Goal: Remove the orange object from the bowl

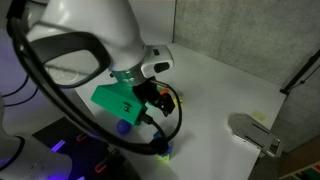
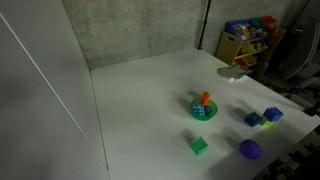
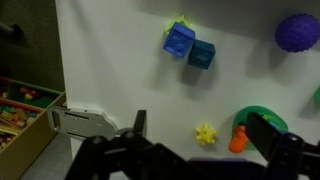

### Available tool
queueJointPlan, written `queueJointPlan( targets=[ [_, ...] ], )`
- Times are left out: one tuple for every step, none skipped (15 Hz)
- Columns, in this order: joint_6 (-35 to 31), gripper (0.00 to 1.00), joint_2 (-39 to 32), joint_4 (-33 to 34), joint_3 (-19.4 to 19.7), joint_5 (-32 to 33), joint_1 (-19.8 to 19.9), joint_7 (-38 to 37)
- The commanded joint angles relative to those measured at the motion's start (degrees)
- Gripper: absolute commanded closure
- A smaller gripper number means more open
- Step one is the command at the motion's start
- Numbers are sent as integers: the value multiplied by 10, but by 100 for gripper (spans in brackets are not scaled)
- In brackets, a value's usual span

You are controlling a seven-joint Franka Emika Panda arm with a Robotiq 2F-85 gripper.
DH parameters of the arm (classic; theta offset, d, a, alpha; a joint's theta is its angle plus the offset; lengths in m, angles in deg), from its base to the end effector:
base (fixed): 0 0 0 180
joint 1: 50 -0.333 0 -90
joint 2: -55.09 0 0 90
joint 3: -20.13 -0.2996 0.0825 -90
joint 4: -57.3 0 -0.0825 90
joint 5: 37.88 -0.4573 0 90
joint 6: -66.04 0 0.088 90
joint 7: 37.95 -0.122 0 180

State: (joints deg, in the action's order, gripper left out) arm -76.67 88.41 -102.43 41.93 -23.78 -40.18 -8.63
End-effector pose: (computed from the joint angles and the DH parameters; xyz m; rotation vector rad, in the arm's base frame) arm 0.3884 -0.2064 0.3167 3.0068 0.2532 0.3762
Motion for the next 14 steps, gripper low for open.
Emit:
queueJointPlan(
  targets=[
    [12, 0, -23, 20, -26, -22, -13, -10],
    [12, 0, -27, 23, -34, -24, -16, -15],
    [15, 0, -31, 27, -40, -29, -21, -17],
    [18, 0, -37, 31, -49, -33, -26, -22],
    [19, 0, -42, 34, -56, -36, -30, -27],
    [32, 0, -45, 45, -62, -41, -35, -28],
    [35, 0, -50, 49, -68, -44, -39, -33],
    [46, 0, -56, 57, -74, -50, -45, -36],
    [53, 0, -64, 65, -81, -56, -50, -42],
    [60, 0, -70, 73, -87, -60, -55, -48],
    [72, 0, -80, 82, -91, -70, -63, -53],
    [75, 0, -90, 90, -98, -79, -69, -61],
    [81, 0, -99, 97, -103, -88, -75, -67],
    [79, 0, -110, 102, -110, -96, -81, -76]
  ],
)
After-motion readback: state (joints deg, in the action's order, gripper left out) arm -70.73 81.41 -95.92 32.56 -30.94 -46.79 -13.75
